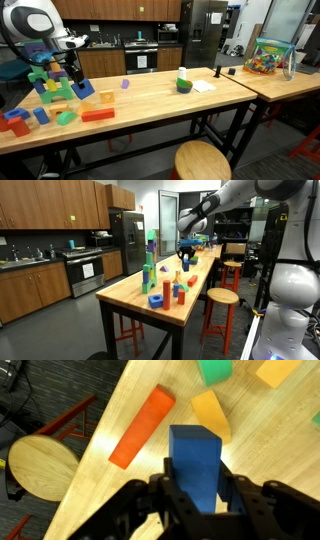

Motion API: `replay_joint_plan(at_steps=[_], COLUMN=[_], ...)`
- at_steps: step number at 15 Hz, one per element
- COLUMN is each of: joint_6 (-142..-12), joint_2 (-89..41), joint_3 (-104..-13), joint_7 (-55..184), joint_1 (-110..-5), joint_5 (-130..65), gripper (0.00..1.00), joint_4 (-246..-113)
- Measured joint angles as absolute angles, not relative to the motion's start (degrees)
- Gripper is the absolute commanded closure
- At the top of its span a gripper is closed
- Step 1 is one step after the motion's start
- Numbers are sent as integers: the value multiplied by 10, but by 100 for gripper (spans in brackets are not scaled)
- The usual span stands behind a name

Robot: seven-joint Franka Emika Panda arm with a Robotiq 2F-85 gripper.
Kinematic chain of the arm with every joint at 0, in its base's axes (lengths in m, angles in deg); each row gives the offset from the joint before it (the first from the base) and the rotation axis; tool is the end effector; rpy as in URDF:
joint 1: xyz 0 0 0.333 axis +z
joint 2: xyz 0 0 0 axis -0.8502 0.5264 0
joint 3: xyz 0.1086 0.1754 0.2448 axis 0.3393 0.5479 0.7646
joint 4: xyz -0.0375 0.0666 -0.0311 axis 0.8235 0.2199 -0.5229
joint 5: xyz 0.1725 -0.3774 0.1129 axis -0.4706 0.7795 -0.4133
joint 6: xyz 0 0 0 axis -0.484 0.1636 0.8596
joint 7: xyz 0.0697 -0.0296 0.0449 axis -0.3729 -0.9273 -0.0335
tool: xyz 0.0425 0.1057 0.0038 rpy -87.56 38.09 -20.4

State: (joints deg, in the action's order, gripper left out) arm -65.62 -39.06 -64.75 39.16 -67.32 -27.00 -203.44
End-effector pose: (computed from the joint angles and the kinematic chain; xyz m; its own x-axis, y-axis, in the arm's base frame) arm 0.5641 -0.2080 0.4280 0.7047 -0.6923 0.1553 -0.7069 -0.7039 0.0701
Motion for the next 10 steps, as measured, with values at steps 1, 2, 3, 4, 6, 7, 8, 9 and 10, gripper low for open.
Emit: replay_joint_plan(at_steps=[1, 2, 3, 4, 6, 7, 8, 9, 10], joint_6=[-656, -656, -656, -656, -655, -655, -656, -657, -657], joint_2=[-390, -389, -388, -387, -386, -385, -385, -384, -383], joint_3=[-648, -647, -647, -647, -645, -644, -643, -642, -641], joint_7=[392, 396, 404, 416, 446, 464, 484, 502, 516], joint_1=[-673, -673, -673, -673, -673, -673, -673, -673, -673], joint_5=[-270, -270, -269, -266, -238, -222, -207, -198, -196], gripper=[84, 84, 84, 84, 84, 84, 84, 59, 59], joint_4=[-2034, -2035, -2035, -2035, -2037, -2039, -2041, -2042, -2043])
